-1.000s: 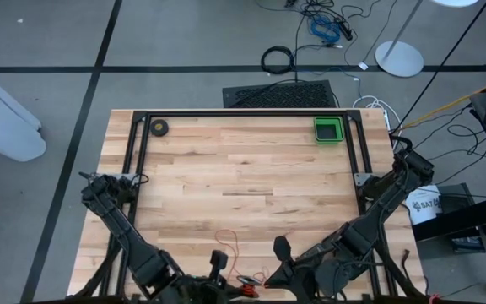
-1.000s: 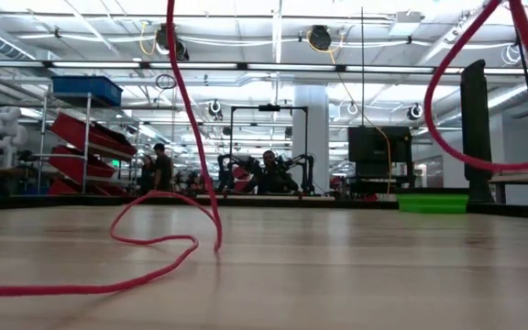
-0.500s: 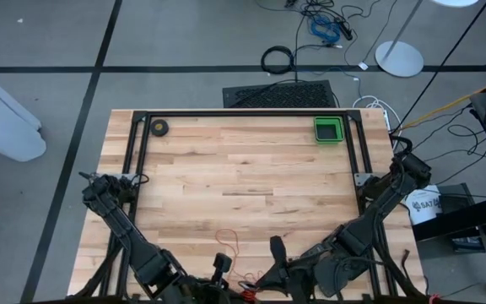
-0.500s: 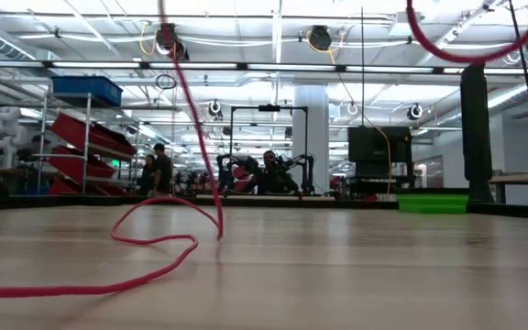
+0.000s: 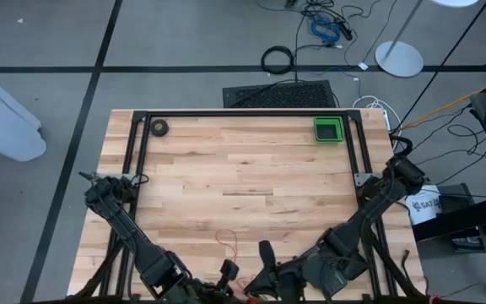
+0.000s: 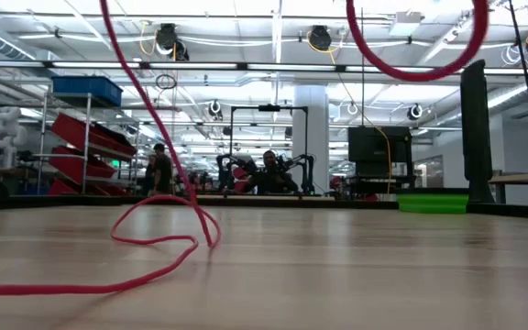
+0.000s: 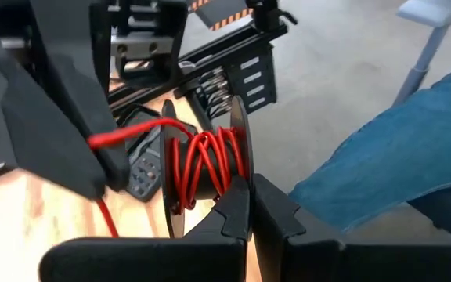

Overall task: Coil cords
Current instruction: Coil the red wire on the black spool

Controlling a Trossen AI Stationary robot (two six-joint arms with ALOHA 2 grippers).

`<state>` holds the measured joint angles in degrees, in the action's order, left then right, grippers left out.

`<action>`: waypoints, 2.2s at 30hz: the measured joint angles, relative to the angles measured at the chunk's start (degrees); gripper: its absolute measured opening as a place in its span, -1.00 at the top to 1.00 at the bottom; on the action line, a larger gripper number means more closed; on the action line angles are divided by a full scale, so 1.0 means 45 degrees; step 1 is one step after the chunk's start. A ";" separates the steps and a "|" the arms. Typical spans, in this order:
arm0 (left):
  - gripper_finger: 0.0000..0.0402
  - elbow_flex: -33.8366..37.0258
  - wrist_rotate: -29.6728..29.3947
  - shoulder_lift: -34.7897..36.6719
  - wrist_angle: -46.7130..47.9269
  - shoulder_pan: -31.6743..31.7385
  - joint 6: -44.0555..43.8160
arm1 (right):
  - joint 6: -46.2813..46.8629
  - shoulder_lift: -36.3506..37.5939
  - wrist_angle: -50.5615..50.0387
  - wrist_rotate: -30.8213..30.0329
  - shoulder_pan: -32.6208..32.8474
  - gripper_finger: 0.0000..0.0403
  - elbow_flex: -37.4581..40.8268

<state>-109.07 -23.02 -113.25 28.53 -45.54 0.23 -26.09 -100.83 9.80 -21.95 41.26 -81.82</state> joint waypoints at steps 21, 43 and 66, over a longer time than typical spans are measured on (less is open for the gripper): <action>0.96 0.0013 0.1046 -0.0015 -0.0672 -0.0037 0.1192 | 0.2104 -0.0078 -0.0223 0.2664 -0.0496 0.79 -0.0010; 0.96 0.0014 0.0103 -0.0015 -0.4266 -0.1170 0.5114 | 0.3777 0.0301 -0.2608 0.2543 -0.1026 0.37 -0.0019; 0.96 0.0017 -1.0304 0.0529 0.0591 -0.1458 0.1173 | 0.5910 -0.0660 -0.4362 0.2136 -0.1599 0.37 -0.0010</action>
<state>-108.99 -69.38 -110.87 31.20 -52.10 5.51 0.51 -103.81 -9.83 -12.33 34.06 -81.87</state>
